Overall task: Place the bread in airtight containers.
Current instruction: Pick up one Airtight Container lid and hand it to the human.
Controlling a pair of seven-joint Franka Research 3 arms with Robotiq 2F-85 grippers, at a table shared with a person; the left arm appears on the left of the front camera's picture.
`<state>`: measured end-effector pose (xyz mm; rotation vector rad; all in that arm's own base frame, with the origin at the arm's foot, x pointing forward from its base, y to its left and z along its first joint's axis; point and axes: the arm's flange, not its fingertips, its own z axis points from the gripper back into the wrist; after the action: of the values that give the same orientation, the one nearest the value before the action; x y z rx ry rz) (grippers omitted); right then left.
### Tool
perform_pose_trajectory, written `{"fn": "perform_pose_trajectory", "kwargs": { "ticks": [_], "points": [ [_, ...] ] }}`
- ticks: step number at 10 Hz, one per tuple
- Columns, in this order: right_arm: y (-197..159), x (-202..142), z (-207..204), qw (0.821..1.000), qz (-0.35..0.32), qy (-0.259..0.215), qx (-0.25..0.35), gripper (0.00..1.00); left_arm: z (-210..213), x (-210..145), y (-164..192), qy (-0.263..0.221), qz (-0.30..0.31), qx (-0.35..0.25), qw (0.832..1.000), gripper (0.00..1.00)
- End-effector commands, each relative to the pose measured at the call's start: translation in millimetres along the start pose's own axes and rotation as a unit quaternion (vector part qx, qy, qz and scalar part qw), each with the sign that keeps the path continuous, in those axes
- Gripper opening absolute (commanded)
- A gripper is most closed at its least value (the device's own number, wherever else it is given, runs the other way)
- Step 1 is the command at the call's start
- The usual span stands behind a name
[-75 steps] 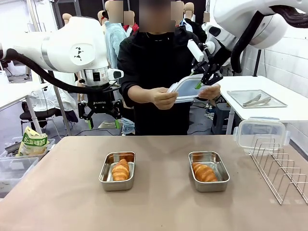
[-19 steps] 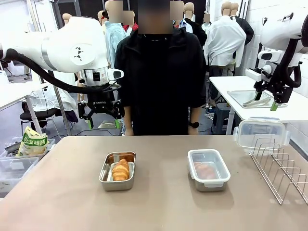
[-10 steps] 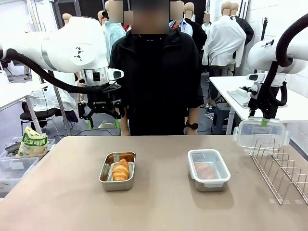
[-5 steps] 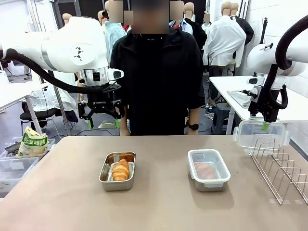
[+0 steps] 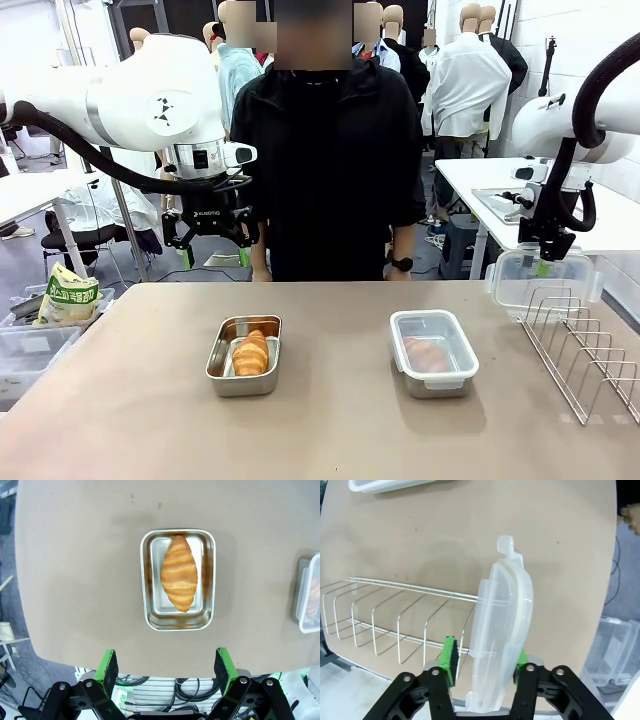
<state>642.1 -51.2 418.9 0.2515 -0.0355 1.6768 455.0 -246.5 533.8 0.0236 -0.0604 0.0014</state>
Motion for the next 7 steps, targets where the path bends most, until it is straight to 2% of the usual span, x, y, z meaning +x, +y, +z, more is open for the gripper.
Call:
{"fn": "perform_pose_trajectory", "kwargs": {
  "ticks": [1,7],
  "points": [
    [6.5,1.7,-2.5,1.0,0.001,0.014,0.006,0.0,1.9,0.2,1.6,-0.006,-0.002,0.007,1.0,1.0],
    [13.6,-2.5,12.4,1.0,-0.003,0.0,0.018,0.0,1.9,0.2,1.6,-0.006,-0.002,0.007,1.0,1.0]
  ]
}}
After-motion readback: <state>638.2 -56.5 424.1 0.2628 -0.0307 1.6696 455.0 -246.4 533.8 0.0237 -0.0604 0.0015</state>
